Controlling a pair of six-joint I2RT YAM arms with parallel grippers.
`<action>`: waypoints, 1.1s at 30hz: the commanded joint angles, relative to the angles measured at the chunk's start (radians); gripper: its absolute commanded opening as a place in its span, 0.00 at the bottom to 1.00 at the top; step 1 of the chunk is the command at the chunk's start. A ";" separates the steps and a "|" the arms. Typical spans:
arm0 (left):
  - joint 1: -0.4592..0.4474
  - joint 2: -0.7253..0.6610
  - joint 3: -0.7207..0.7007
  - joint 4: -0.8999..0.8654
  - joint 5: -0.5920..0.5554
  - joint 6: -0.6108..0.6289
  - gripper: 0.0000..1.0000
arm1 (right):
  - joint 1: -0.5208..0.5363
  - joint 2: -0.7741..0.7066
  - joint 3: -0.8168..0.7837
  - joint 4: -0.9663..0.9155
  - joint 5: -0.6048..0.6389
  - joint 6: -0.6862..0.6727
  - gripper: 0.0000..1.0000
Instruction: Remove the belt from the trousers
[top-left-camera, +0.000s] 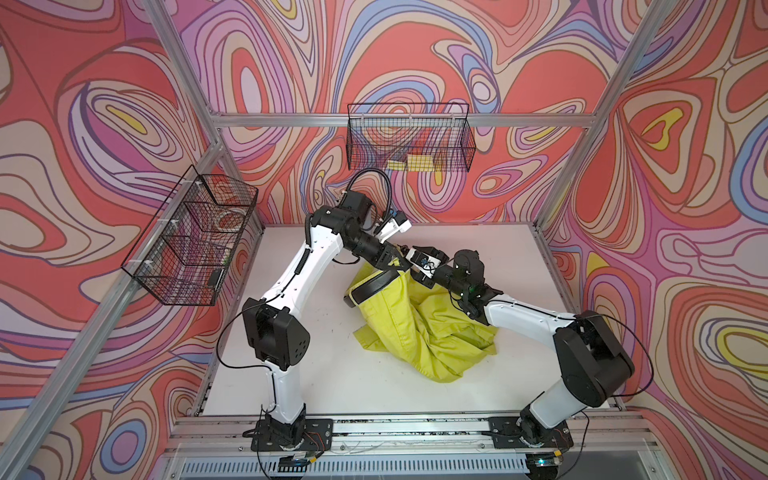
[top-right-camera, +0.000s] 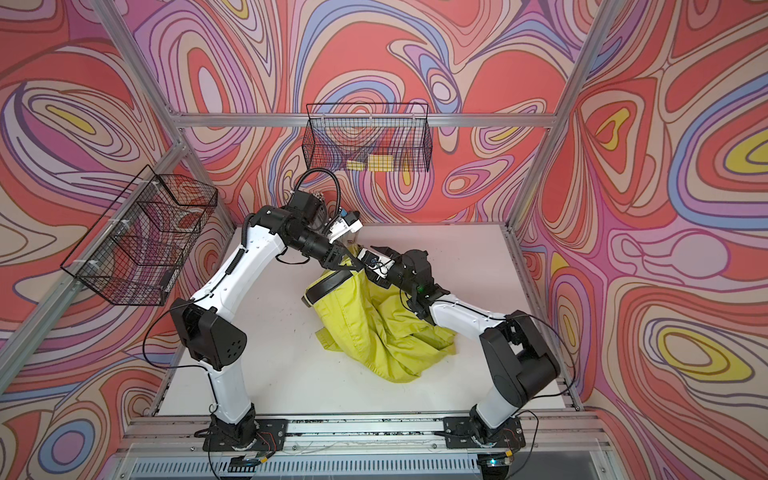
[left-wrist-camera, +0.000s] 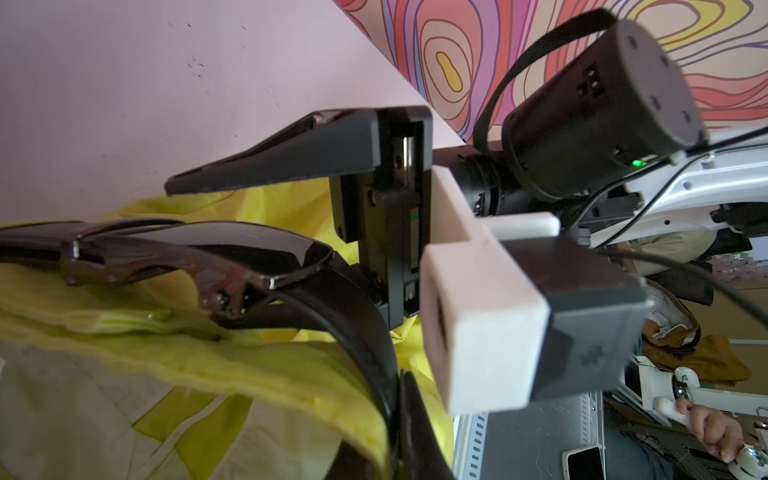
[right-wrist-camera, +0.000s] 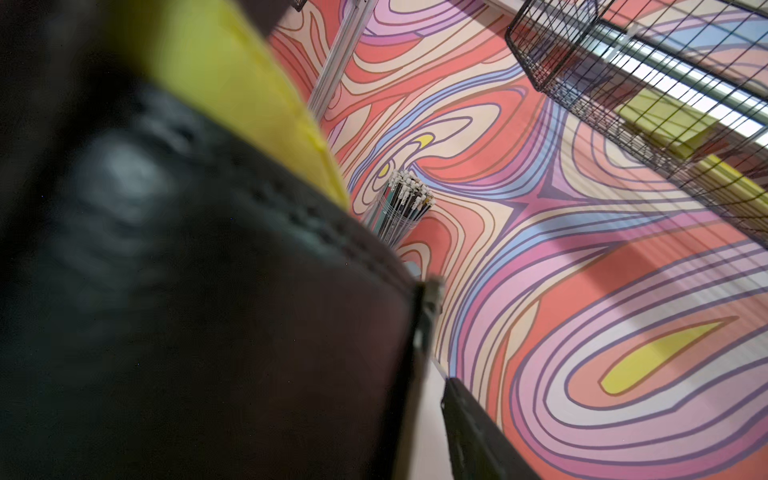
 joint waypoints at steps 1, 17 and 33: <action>-0.003 -0.017 0.016 -0.022 0.105 0.021 0.00 | 0.017 0.058 0.048 0.109 -0.005 0.073 0.54; 0.131 -0.293 -0.416 0.530 -0.104 -0.268 0.63 | -0.004 -0.013 0.349 -0.407 0.453 0.442 0.00; -0.109 -0.606 -0.882 1.388 -0.648 -0.481 0.76 | 0.018 0.405 1.626 -1.380 0.743 0.659 0.00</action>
